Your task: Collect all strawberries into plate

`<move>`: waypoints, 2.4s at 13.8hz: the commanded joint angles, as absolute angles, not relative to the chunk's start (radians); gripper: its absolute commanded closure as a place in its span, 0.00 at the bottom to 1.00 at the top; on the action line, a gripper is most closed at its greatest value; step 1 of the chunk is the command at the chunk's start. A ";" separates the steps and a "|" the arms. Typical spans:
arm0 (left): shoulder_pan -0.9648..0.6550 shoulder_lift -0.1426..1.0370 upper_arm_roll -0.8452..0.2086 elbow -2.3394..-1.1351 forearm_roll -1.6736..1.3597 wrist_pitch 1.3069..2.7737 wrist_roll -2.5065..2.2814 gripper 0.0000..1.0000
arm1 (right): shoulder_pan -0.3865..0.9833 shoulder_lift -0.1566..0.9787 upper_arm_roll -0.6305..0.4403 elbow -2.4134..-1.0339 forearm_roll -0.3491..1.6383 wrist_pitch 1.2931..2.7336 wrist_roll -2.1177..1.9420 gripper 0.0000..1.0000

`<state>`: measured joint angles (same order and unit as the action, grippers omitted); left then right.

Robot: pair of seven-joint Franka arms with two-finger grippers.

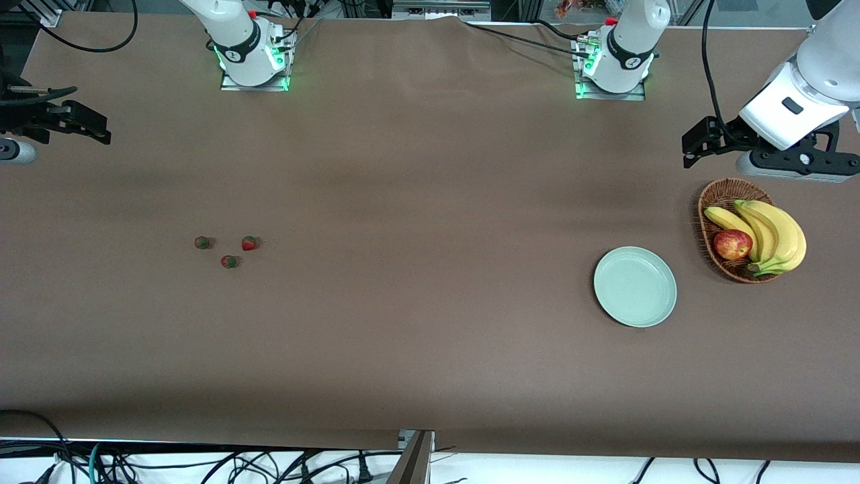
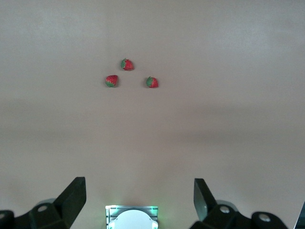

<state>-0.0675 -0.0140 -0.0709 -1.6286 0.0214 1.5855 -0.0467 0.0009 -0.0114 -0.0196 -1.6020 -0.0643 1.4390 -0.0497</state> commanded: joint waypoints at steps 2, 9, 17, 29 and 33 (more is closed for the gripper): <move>-0.071 0.002 -0.071 -1.594 0.031 1.562 -0.037 0.00 | -0.006 -0.002 -0.014 -1.575 -0.067 1.425 -0.061 0.00; -0.071 0.002 -0.071 -1.595 0.031 1.562 -0.037 0.00 | -0.008 -0.002 -0.015 -1.575 -0.067 1.427 -0.061 0.00; -0.071 0.002 -0.071 -1.595 0.031 1.562 -0.037 0.00 | -0.009 -0.002 -0.015 -1.575 -0.067 1.431 -0.064 0.00; -0.071 0.002 -0.071 -1.595 0.031 1.562 -0.037 0.00 | 0.034 0.204 -0.005 -1.577 -0.020 1.512 -0.057 0.00; -0.071 0.002 -0.071 -1.595 0.031 1.560 -0.035 0.00 | 0.078 0.342 -0.005 -1.588 -0.014 1.649 -0.054 0.00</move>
